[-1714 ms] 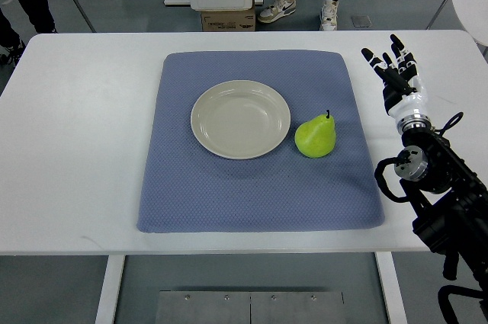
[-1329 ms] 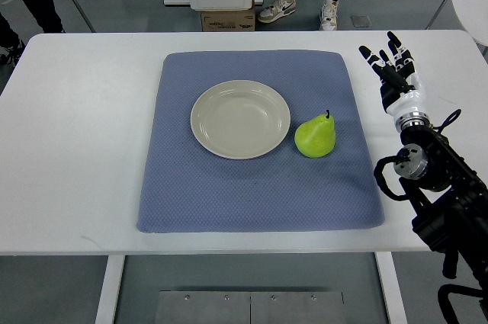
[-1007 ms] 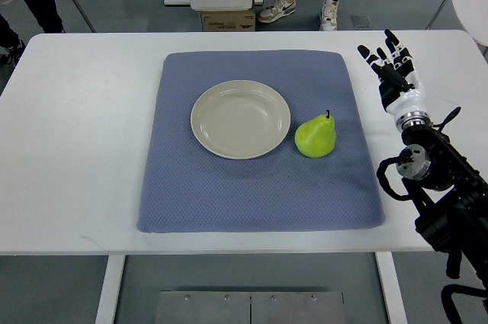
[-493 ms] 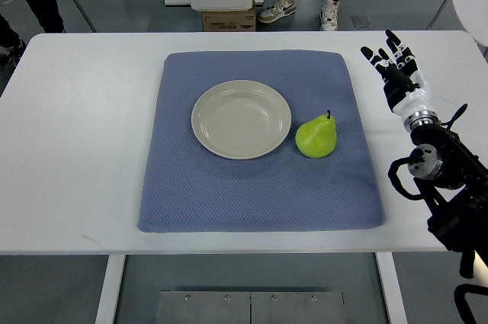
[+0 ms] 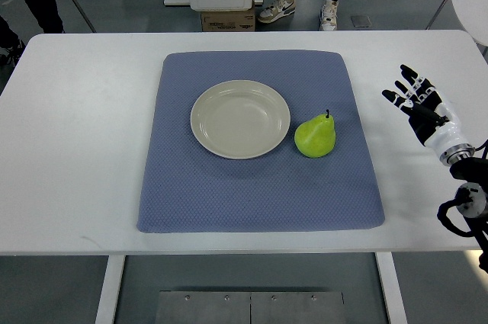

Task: Place pear on plate with right hand
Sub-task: 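Move the right hand toward the green pear, fingers open, then close the right hand's fingers around the green pear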

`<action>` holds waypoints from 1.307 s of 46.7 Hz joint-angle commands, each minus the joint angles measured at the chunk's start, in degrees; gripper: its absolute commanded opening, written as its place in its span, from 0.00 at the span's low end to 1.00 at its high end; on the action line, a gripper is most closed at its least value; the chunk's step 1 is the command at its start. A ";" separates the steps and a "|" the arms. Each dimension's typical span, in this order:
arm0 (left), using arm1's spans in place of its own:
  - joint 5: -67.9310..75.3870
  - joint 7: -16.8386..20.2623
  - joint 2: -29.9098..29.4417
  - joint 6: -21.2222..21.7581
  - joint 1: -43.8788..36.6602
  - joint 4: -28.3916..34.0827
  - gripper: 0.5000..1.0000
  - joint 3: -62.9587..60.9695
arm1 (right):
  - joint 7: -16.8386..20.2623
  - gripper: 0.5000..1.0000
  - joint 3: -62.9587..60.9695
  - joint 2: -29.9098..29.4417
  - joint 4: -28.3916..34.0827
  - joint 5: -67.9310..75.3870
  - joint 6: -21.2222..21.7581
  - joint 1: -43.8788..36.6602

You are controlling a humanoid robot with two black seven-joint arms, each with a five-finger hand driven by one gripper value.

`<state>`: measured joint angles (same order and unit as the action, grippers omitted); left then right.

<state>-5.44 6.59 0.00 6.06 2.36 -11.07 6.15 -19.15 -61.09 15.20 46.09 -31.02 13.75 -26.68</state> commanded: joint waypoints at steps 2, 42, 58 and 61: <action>-0.01 0.00 0.00 0.01 0.01 -0.01 1.00 0.00 | -2.37 1.00 4.21 2.37 4.87 -0.26 0.23 1.71; -0.01 0.00 0.00 0.01 0.01 -0.01 1.00 0.00 | -11.25 0.98 19.16 2.03 14.64 -8.09 -7.67 1.10; -0.01 0.00 0.00 -0.08 0.01 -0.01 1.00 0.00 | -15.30 0.98 28.21 1.15 13.76 -8.79 -17.43 -3.47; -0.01 0.00 0.00 0.01 0.01 -0.01 1.00 0.00 | -15.74 0.98 29.36 0.62 13.32 -9.05 -18.75 -4.17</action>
<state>-5.45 6.59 0.00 6.05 2.38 -11.07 6.15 -34.54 -32.73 16.23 59.81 -39.82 -3.91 -30.19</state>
